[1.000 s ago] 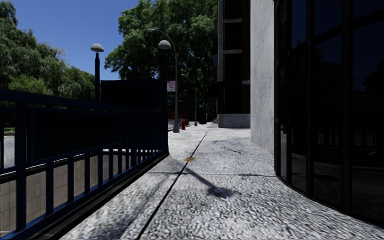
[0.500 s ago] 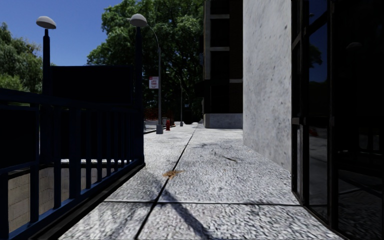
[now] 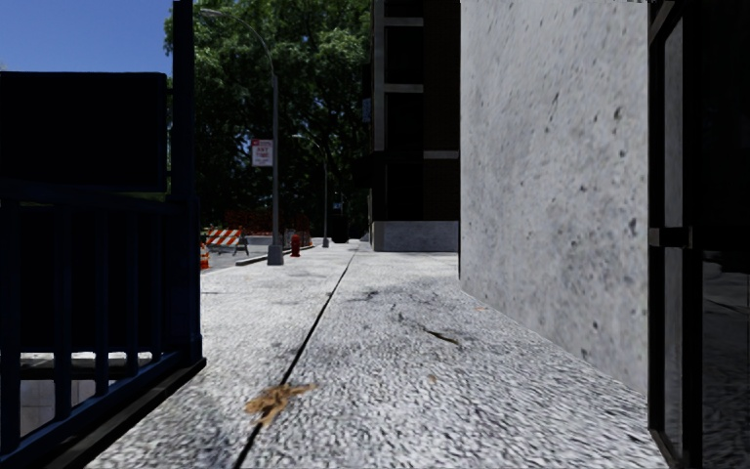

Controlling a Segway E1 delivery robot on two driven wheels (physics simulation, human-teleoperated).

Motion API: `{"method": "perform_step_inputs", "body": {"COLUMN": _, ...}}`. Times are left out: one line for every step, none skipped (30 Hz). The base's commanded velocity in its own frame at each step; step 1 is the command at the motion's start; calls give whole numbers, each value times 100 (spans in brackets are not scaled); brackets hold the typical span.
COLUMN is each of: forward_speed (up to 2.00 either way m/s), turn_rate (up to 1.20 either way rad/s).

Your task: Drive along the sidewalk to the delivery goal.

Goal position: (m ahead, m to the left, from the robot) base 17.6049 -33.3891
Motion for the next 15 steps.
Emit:
{"method": "perform_step_inputs", "body": {"forward_speed": 200, "turn_rate": 0}}
{"method": "perform_step_inputs", "body": {"forward_speed": 200, "turn_rate": 0}}
{"method": "perform_step_inputs", "body": {"forward_speed": 200, "turn_rate": 0}}
{"method": "perform_step_inputs", "body": {"forward_speed": 200, "turn_rate": 0}}
{"method": "perform_step_inputs", "body": {"forward_speed": 200, "turn_rate": 0}}
{"method": "perform_step_inputs", "body": {"forward_speed": 200, "turn_rate": 0}}
{"method": "perform_step_inputs", "body": {"forward_speed": 200, "turn_rate": 0}}
{"method": "perform_step_inputs", "body": {"forward_speed": 200, "turn_rate": 0}}
{"method": "perform_step_inputs", "body": {"forward_speed": 200, "turn_rate": 0}}
{"method": "perform_step_inputs", "body": {"forward_speed": 200, "turn_rate": 0}}
{"method": "perform_step_inputs", "body": {"forward_speed": 200, "turn_rate": 0}}
{"method": "perform_step_inputs", "body": {"forward_speed": 200, "turn_rate": 0}}
{"method": "perform_step_inputs", "body": {"forward_speed": 200, "turn_rate": 0}}
{"method": "perform_step_inputs", "body": {"forward_speed": 200, "turn_rate": 0}}
{"method": "perform_step_inputs", "body": {"forward_speed": 200, "turn_rate": 0}}
